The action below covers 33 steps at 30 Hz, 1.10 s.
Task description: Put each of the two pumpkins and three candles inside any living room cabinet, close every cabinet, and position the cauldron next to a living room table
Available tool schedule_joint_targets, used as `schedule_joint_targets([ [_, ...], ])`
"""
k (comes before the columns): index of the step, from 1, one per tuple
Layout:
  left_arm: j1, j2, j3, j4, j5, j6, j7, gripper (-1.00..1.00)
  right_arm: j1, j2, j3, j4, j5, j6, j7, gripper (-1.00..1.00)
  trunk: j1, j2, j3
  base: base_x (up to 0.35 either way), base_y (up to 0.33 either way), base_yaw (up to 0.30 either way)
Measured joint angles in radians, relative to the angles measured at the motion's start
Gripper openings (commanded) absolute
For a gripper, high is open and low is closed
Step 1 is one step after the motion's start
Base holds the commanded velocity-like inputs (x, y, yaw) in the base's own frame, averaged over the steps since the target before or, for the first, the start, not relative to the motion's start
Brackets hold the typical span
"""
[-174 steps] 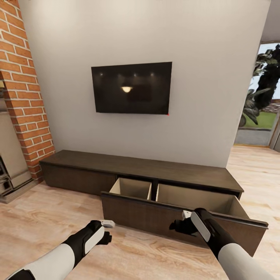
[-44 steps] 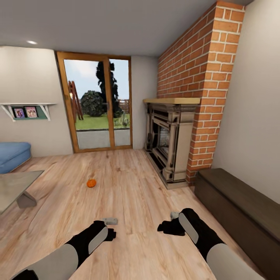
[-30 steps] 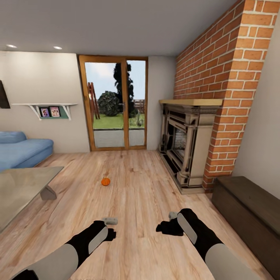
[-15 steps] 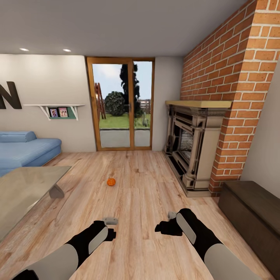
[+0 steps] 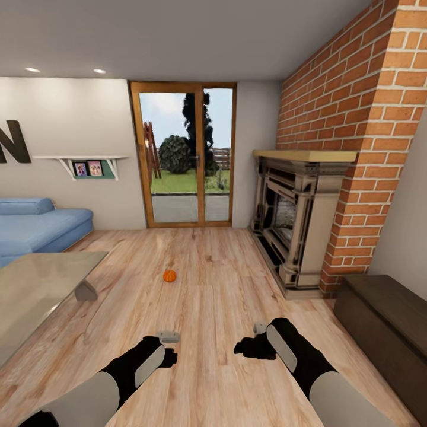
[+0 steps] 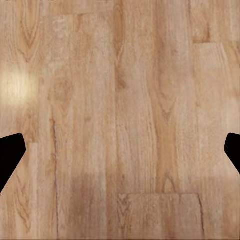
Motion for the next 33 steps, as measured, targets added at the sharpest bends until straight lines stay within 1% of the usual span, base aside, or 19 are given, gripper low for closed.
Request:
schedule_joint_targets([
  [7, 0.000, 0.000, 0.000, 0.000, 0.000, 0.000, 0.000, 1.00, 0.000, 0.002, 0.027, 0.000, 0.000, -0.001, 0.000, 1.00, 0.000, 0.000, -0.009, 0.313, 0.007, 0.002],
  [17, 0.000, 0.000, 0.000, 0.001, 0.000, -0.002, 0.001, 1.00, 0.000, 0.006, 0.032, 0.000, 0.000, -0.002, 0.000, 1.00, 0.000, 0.000, -0.021, 0.334, 0.001, 0.036],
  [22, 0.000, 0.000, 0.000, 0.002, 0.000, -0.002, 0.001, 1.00, 0.000, 0.007, 0.032, 0.000, 0.000, -0.003, 0.000, 1.00, 0.000, 0.000, -0.023, 0.336, 0.000, 0.023],
  [26, 0.000, 0.000, 0.000, 0.000, 0.000, -0.003, 0.002, 1.00, 0.000, 0.008, 0.034, 0.000, 0.000, -0.003, 0.000, 1.00, 0.000, 0.000, -0.023, 0.336, 0.000, 0.185],
  [33, 0.000, 0.001, 0.000, 0.001, 0.000, -0.003, 0.001, 1.00, 0.000, 0.008, 0.034, 0.000, 0.000, -0.004, 0.000, 1.00, 0.000, 0.000, -0.023, 0.336, 0.000, 0.265],
])
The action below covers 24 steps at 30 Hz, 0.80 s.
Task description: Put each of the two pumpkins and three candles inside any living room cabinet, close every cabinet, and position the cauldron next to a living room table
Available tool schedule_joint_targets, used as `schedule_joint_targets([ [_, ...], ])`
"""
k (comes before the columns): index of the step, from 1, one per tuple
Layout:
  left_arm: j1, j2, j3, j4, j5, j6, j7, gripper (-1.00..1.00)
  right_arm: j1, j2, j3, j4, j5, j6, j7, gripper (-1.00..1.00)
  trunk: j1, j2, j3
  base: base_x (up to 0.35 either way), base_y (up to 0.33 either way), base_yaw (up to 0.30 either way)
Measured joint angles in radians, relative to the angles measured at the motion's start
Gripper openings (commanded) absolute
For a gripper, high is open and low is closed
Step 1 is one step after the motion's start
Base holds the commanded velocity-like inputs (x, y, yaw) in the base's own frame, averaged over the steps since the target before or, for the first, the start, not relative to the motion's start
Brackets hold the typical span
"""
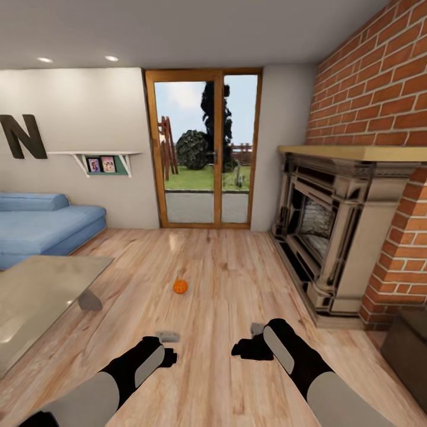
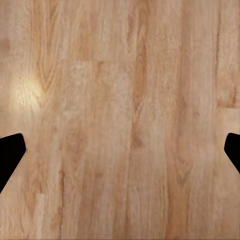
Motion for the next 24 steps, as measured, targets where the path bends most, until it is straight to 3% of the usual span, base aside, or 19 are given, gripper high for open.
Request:
schedule_joint_targets([
  [24, 0.000, -0.001, 0.000, 0.000, 0.001, -0.011, 0.001, 1.00, 0.000, 0.000, 0.001, -0.017, 0.000, -0.004, 0.001, 1.00, 0.000, 0.000, 0.000, 0.336, 0.000, 0.027],
])
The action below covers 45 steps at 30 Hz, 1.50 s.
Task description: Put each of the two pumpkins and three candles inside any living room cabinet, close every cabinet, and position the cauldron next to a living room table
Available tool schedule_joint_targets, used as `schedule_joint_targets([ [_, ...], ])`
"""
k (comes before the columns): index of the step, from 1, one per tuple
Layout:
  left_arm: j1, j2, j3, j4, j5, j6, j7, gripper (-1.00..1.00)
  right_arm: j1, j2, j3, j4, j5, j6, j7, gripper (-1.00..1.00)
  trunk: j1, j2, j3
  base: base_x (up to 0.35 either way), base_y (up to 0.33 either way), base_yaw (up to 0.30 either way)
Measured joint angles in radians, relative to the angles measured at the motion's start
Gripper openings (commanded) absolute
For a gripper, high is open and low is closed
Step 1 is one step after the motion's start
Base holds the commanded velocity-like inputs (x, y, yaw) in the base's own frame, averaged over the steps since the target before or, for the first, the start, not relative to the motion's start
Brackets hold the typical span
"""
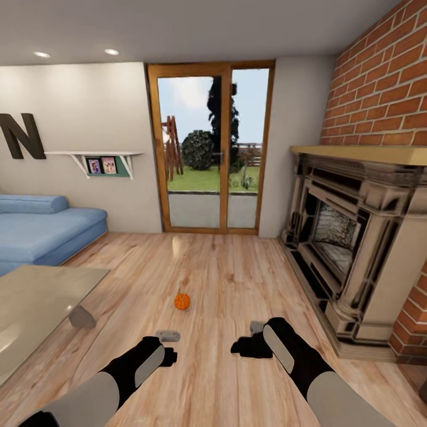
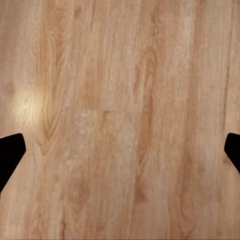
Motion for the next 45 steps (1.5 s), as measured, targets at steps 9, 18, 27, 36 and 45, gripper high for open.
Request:
schedule_joint_targets([
  [9, 0.000, 0.001, 0.000, 0.000, -0.001, 0.000, 0.001, 1.00, 0.000, 0.000, 0.000, -0.003, 0.000, 0.000, 0.000, 1.00, 0.000, 0.000, 0.000, 0.336, 0.000, 0.000],
  [18, 0.000, 0.001, 0.000, 0.000, -0.001, -0.001, 0.006, 1.00, 0.000, 0.000, 0.000, -0.003, 0.000, -0.001, -0.001, 1.00, 0.000, 0.000, 0.000, 0.336, 0.000, 0.000],
  [27, 0.000, 0.001, 0.001, 0.001, -0.002, -0.014, 0.011, 1.00, 0.000, 0.000, 0.000, -0.003, 0.000, -0.002, -0.001, 1.00, 0.000, 0.000, 0.002, 0.336, 0.000, 0.137],
  [36, 0.000, 0.001, 0.000, 0.003, -0.001, -0.024, 0.013, 1.00, 0.000, 0.000, 0.000, -0.003, 0.000, -0.003, 0.000, 1.00, 0.000, 0.000, 0.003, 0.336, 0.000, 0.059],
  [45, 0.000, 0.002, 0.000, 0.000, -0.001, -0.033, 0.015, 1.00, 0.000, 0.000, 0.000, -0.003, 0.000, -0.003, 0.001, 1.00, 0.000, 0.000, 0.003, 0.332, 0.000, 0.004],
])
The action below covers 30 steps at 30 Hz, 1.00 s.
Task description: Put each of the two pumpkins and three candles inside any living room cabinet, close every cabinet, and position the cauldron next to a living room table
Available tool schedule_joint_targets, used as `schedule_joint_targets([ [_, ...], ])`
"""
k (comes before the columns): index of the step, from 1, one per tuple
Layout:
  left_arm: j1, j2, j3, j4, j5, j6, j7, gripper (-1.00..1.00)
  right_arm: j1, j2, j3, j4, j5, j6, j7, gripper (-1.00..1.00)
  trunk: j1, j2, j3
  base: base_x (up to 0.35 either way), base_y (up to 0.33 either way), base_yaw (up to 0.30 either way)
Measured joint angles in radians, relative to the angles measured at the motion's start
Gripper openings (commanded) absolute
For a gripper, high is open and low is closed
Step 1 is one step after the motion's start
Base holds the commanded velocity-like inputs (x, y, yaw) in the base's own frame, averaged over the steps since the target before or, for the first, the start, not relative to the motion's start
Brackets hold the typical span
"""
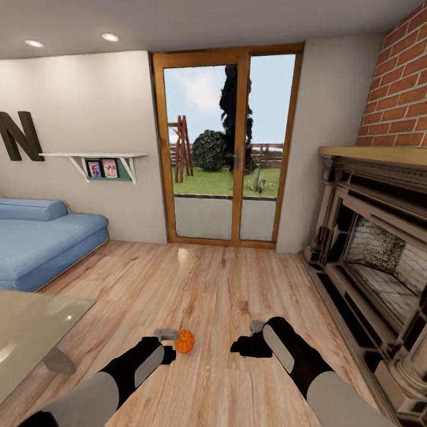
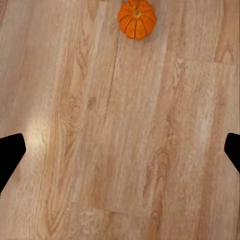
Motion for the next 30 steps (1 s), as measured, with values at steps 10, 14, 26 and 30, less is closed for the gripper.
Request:
schedule_joint_targets([
  [10, -0.001, 0.006, 0.004, -0.178, -0.001, 0.017, 0.115, 1.00, 0.000, 0.000, 0.000, 0.000, 0.000, -0.001, -0.004, 1.00, 0.000, 0.000, 0.000, 0.317, 0.000, 0.000],
  [14, -0.002, 0.016, 0.036, -0.341, -0.002, 0.086, 0.269, 1.00, 0.000, 0.001, 0.000, 0.000, 0.000, -0.001, -0.005, 1.00, 0.000, 0.000, 0.000, 0.323, 0.000, 0.000],
  [26, -0.009, 0.046, 0.326, -0.328, -0.001, 0.223, 0.176, 1.00, -0.002, 0.026, -0.001, 0.000, 0.001, -0.002, -0.006, 1.00, 0.000, 0.000, 0.000, 0.321, 0.000, 0.000],
  [30, -0.011, 0.049, 0.393, -0.028, -0.008, 0.128, -0.223, 1.00, -0.003, 0.028, -0.011, -0.013, 0.001, -0.009, -0.006, 1.00, 0.000, 0.000, 0.000, 0.277, 0.000, 0.000],
])
